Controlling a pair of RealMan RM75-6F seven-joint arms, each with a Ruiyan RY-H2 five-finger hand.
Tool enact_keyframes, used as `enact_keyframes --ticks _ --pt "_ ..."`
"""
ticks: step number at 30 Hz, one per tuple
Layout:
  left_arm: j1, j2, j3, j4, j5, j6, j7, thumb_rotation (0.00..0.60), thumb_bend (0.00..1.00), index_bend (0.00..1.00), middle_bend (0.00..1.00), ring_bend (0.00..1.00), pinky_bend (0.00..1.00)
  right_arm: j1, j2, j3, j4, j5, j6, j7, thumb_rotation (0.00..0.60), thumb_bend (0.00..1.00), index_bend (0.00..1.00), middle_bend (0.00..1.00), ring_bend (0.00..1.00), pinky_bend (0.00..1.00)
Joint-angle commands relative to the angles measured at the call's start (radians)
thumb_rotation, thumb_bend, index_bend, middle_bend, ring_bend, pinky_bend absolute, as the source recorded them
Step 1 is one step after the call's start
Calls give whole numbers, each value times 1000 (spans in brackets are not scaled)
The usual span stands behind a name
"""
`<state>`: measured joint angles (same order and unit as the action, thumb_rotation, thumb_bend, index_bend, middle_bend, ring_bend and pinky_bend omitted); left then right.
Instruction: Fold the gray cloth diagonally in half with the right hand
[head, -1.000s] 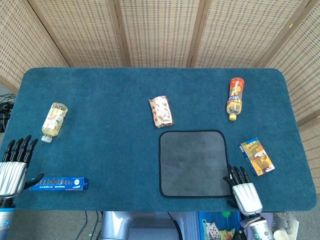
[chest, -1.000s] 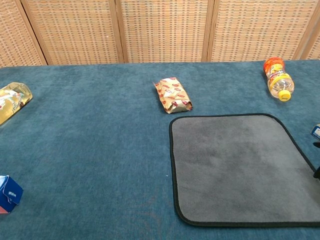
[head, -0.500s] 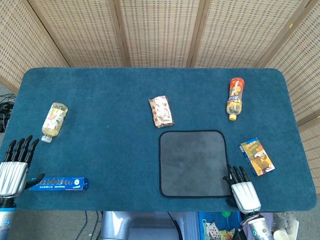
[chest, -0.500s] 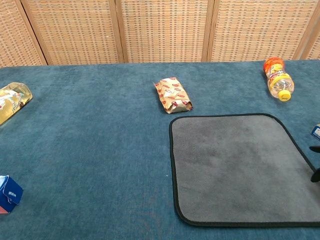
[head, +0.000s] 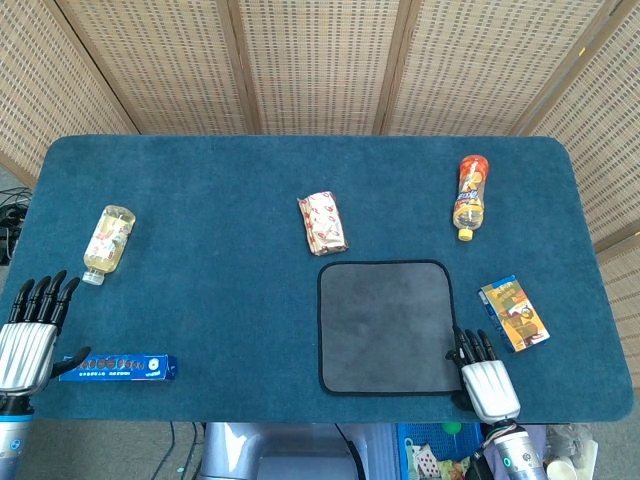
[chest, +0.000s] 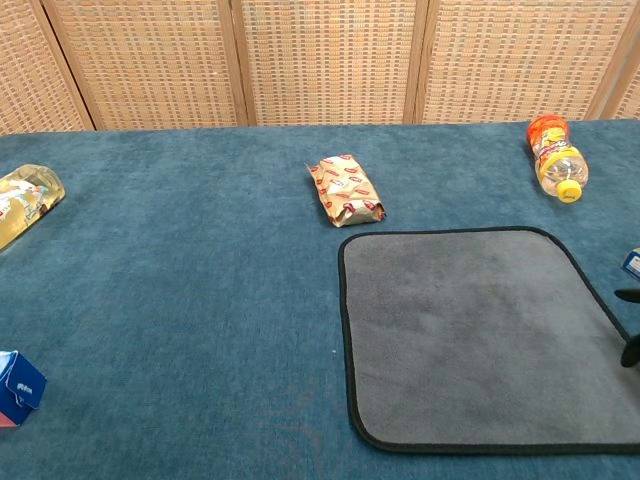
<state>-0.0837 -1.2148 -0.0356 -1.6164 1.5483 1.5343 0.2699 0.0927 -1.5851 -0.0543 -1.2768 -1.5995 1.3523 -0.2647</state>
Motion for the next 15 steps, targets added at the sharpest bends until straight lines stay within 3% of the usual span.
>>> enact_keyframes --ticks 1,8,15 --pt "0 0 0 0 1 1 0 600 165 0 0 0 0 0 0 1 -1 -1 5 2 600 349 321 0 0 0" --pt "1 1 0 -1 1 3 -3 600 164 0 0 0 0 2 1 1 -4 1 7 0 600 484 321 0 0 0" --pt "0 2 0 -2 1 3 -3 600 164 0 0 0 0 4 2 0 -2 10 0 -1 600 492 326 0 0 0"
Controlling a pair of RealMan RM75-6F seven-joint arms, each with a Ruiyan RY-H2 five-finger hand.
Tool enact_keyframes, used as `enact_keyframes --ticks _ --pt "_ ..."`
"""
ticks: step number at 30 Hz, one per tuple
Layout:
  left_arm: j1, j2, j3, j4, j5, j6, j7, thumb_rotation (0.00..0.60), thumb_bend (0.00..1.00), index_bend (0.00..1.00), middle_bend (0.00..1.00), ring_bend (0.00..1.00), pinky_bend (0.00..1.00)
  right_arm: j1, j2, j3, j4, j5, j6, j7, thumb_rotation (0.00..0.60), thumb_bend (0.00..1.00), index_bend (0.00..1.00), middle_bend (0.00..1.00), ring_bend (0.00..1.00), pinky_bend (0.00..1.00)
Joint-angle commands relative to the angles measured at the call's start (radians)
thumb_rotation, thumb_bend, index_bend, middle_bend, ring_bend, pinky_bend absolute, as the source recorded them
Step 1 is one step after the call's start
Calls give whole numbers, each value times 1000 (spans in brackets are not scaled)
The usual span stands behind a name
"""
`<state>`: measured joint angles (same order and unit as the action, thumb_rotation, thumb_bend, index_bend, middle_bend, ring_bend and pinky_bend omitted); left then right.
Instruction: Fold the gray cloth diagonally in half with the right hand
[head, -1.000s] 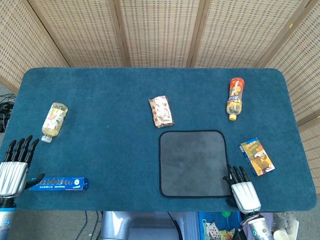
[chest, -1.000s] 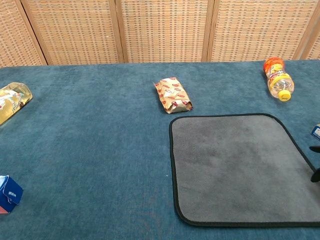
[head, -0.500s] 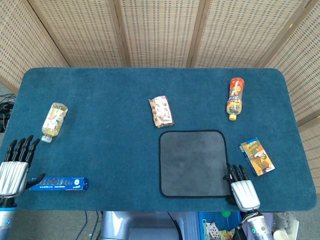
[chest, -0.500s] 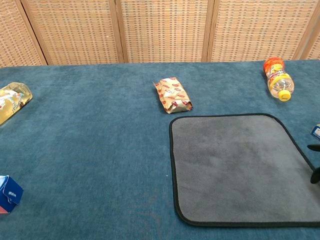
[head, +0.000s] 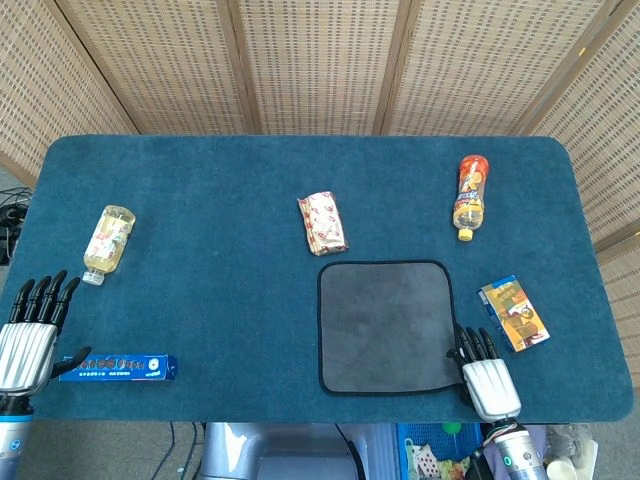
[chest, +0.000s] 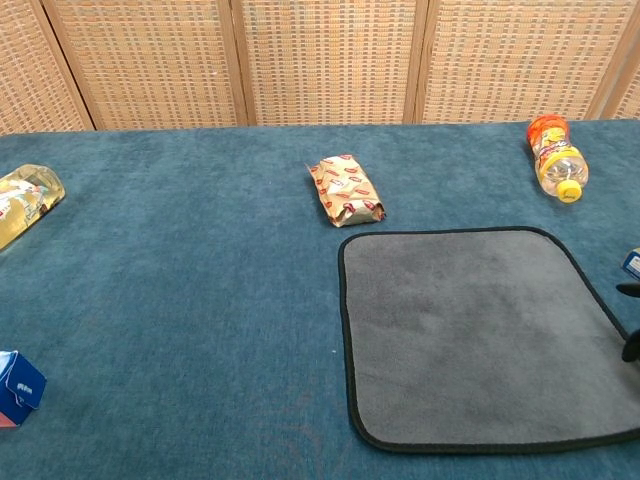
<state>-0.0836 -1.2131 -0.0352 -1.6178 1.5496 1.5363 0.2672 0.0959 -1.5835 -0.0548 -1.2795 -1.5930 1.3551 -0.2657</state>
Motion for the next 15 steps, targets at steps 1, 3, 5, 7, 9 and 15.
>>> enact_keyframes --ticks 1,3,5,7,9,15 --pt "0 0 0 0 0 1 -2 600 164 0 0 0 0 1 1 1 0 6 -3 1 600 492 335 0 0 0" --pt "0 1 -1 -1 -1 1 -3 600 163 0 0 0 0 1 2 1 1 6 -3 3 600 493 381 13 0 0" --pt "0 1 0 0 0 -1 -2 600 164 0 0 0 0 0 -2 0 6 -1 6 11 600 492 415 36 0 0" --pt "-1 1 1 -1 1 -1 -2 600 164 0 0 0 0 -1 -7 -2 16 -6 15 16 600 492 433 53 0 0" --pt "-1 1 1 -1 2 0 -2 600 164 0 0 0 0 -2 -10 -1 22 -8 20 13 600 492 439 59 0 0" --pt "0 1 0 -2 3 3 -3 600 164 0 0 0 0 -3 -16 1 30 -8 28 9 600 492 466 91 0 0"
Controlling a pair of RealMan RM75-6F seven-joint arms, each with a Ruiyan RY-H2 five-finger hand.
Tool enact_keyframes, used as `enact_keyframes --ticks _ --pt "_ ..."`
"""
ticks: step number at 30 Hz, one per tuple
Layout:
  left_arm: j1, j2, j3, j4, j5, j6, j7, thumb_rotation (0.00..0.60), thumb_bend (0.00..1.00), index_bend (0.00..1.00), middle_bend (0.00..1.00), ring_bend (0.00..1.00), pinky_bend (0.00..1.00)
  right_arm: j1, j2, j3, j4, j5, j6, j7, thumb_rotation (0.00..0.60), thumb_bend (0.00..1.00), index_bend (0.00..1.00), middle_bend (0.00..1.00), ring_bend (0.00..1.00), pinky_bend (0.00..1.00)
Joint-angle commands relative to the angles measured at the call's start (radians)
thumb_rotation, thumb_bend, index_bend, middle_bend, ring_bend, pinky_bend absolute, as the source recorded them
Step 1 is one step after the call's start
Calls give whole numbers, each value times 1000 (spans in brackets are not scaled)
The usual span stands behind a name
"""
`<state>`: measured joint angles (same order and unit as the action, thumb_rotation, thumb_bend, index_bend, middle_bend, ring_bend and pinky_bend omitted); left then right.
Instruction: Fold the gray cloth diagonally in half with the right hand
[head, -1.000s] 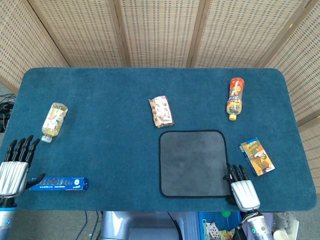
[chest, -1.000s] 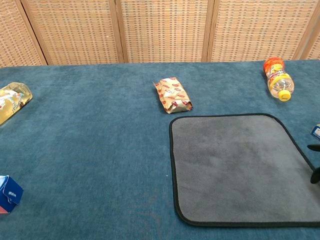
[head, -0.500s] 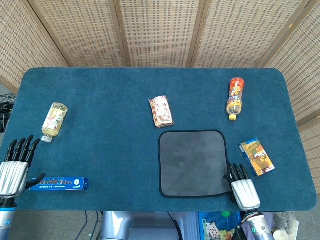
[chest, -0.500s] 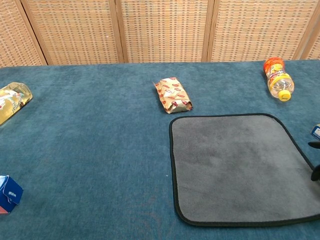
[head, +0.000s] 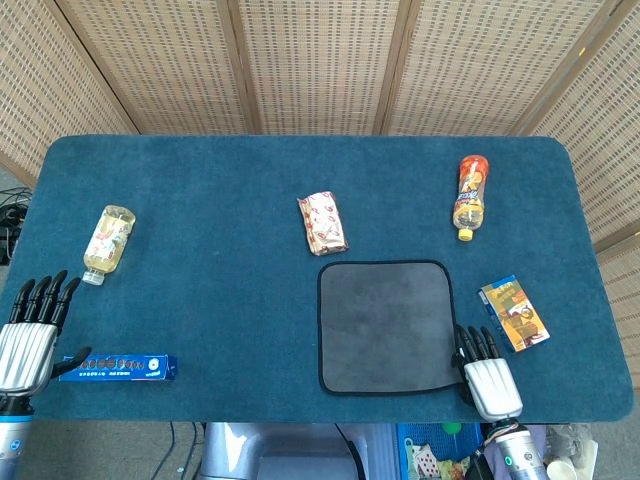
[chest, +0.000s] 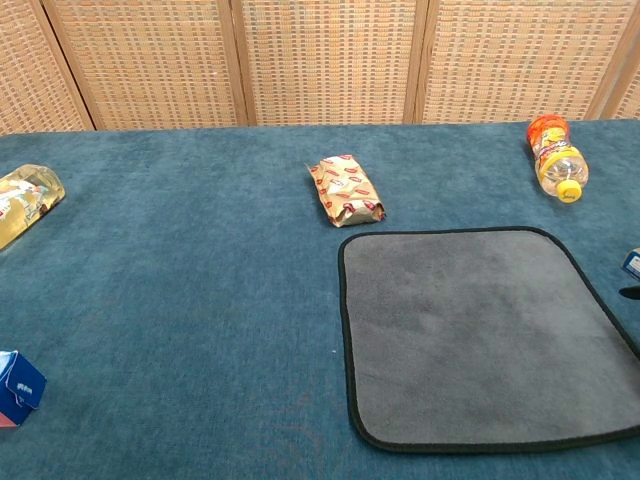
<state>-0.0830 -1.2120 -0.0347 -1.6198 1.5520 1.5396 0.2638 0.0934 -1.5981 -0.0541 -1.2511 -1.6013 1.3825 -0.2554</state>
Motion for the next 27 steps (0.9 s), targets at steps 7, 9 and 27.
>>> enact_keyframes --ticks 7,9,27 --pt "-1 -1 0 0 0 -1 1 600 164 0 0 0 0 0 -9 2 14 -2 8 6 600 492 572 161 0 0" --pt "-1 -1 0 0 0 -1 1 600 164 0 0 0 0 1 -12 2 17 -3 11 10 600 492 610 181 0 0" --pt "-2 -1 -1 -1 0 -1 1 600 164 0 0 0 0 21 -8 35 11 -5 33 34 600 492 664 198 0 0"
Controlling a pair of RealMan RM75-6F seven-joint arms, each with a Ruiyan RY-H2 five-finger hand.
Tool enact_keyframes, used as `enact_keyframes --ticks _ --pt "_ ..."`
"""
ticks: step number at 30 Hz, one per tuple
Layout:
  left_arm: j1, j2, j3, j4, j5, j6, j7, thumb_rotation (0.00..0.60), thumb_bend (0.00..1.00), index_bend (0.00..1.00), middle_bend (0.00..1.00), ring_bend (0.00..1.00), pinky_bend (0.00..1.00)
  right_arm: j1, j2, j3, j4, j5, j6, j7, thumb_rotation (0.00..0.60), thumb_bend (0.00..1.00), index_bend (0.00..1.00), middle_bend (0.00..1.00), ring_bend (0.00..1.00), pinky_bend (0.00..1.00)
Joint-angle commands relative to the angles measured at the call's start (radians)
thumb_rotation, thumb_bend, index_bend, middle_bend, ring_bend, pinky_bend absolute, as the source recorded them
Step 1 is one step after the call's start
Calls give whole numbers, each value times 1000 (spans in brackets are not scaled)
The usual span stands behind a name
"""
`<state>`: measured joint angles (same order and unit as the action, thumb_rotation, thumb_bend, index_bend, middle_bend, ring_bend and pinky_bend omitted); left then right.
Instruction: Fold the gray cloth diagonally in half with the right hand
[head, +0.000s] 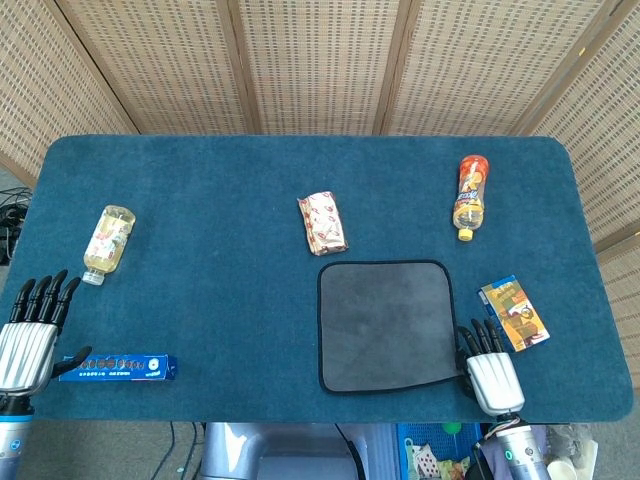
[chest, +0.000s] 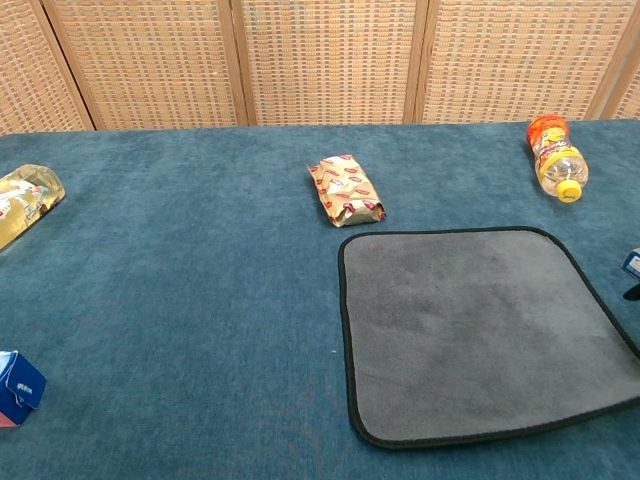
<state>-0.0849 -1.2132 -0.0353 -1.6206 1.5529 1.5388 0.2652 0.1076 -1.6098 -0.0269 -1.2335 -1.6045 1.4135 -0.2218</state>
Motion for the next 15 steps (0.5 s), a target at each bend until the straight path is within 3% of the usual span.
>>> enact_keyframes --ticks 1,15 --pt "0 0 -1 0 -1 0 0 600 164 0 0 0 0 10 5 10 -9 -2 1 0 600 493 665 197 0 0" --pt "-1 3 -3 2 -6 -3 -10 600 164 0 0 0 0 80 30 68 -98 5 -31 -41 600 492 678 199 0 0"
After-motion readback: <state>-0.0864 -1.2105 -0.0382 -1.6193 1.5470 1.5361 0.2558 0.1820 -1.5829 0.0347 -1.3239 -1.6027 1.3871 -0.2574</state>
